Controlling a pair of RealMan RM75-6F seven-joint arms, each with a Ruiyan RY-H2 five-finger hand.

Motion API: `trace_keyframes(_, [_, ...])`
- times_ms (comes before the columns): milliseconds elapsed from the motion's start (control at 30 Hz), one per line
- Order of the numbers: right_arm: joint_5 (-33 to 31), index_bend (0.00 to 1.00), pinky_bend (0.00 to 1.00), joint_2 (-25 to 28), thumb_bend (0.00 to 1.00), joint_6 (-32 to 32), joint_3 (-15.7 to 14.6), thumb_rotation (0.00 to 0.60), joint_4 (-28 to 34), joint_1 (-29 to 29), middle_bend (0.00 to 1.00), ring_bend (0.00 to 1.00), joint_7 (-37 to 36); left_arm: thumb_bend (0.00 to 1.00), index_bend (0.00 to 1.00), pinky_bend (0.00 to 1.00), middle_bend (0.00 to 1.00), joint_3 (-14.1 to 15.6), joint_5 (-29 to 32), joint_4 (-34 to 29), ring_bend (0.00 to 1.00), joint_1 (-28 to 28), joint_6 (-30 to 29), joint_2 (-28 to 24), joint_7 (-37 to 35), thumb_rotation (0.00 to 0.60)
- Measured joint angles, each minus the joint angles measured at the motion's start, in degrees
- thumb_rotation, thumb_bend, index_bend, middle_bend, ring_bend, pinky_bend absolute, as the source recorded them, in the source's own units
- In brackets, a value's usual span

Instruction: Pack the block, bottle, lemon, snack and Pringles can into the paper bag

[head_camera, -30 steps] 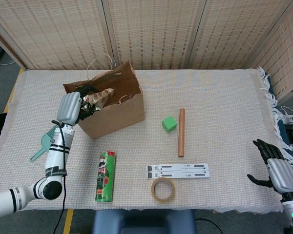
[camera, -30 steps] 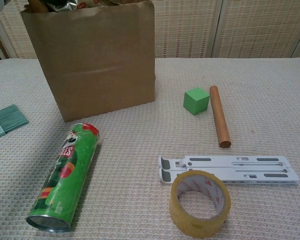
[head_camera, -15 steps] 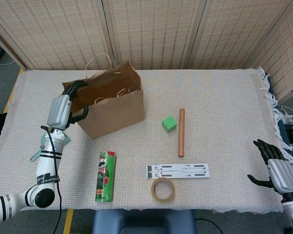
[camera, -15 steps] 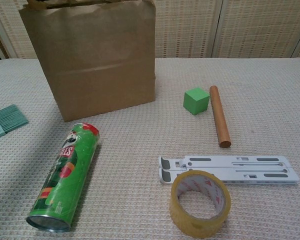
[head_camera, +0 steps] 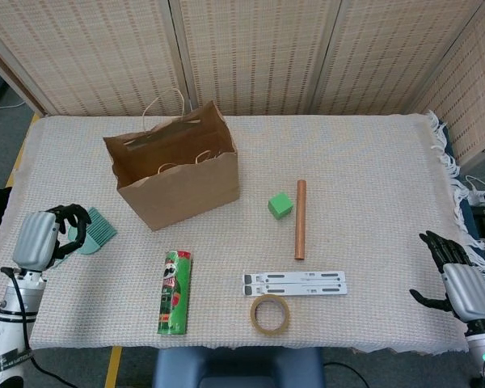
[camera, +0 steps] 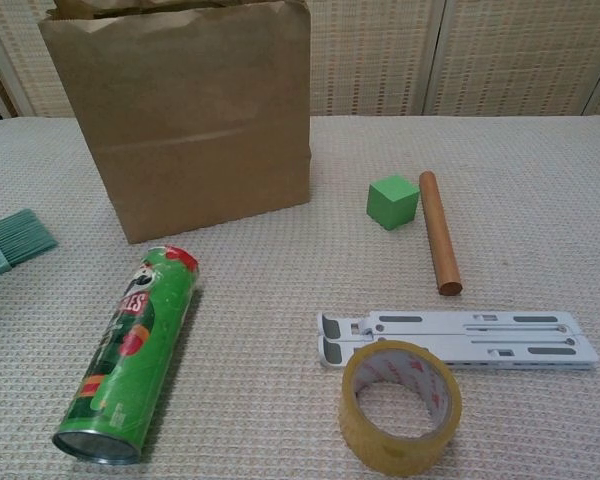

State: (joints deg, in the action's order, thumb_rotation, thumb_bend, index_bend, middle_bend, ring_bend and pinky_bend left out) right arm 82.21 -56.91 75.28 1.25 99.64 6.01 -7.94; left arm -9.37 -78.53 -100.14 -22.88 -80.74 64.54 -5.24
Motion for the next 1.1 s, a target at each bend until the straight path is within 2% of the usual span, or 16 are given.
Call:
trace_keyframes(33, [-0.1,0.0,0.05,-0.1,0.09,0.0,0.0,0.6,0.0,0.0,0.0,0.0,0.1,0.59,0.5,0.61,0.53,1.0,-2.2,1.3,0.5,0.3,-0.2,-0.2,-0.2,0.6])
trace_keyframes(100, [-0.2,0.0,0.05,-0.2,0.09,0.1,0.1,0.6,0.0,0.0,0.0,0.0,0.4,0.54,0.34,0.48,0.42,3.2,-8.0,5.0,0.4,0.6,-0.6,-0.5,0.0,0.6])
trace_keyframes(167, [-0.2,0.0,0.05,-0.3,0.09,0.1,0.1,0.6,-0.1,0.0,0.0,0.0,0.7,0.49,0.15,0.33,0.26,5.3,-13.7,9.1,0.26,0.6,-1.0,-0.6,0.6,0.6])
trace_keyframes(233, [-0.2,0.0,0.05,-0.4,0.09,0.1,0.1,0.6,-0.1,0.0,0.0,0.0,0.9,0.45,0.05,0.23,0.14,7.6,-20.8,14.5,0.13,0.2,-1.5,-0.6,1.8,0.6])
trace_keyframes(300, [-0.2,0.0,0.05,-0.4,0.09,0.2,0.1,0.6,-0.1,0.0,0.0,0.0,1.0,0.41,0.01,0.15,0.03,9.8,-27.8,19.9,0.02,-0.6,-1.7,-0.4,3.4,0.6])
trace_keyframes(433, [-0.2,0.0,0.05,-0.4,0.09,0.2,0.1,0.6,-0.1,0.0,0.0,0.0,1.0,0.38,0.0,0.07,0.0,13.6,-39.1,28.1,0.0,-3.7,-0.8,0.1,8.7,0.6])
trace_keyframes(600, [0.0,0.0,0.05,-0.2,0.09,0.0,0.0,0.6,-0.1,0.0,0.0,0.0,0.6,0.36,0.0,0.03,0.0,17.3,-48.9,30.5,0.0,-9.3,3.2,1.1,18.0,0.6])
trace_keyframes(800, [0.1,0.0,0.05,0.2,0.09,-0.3,0.0,0.6,0.0,0.1,0.0,0.0,-0.2,0.36,0.0,0.02,0.0,20.2,-54.1,28.7,0.0,-13.6,8.0,2.6,23.5,0.6])
trace_keyframes(1100, [0.2,0.0,0.05,0.5,0.09,-0.7,-0.2,0.6,0.2,0.2,0.0,0.0,-0.6,0.36,0.0,0.02,0.0,21.2,-54.7,28.5,0.0,-15.6,11.0,6.4,26.1,0.6])
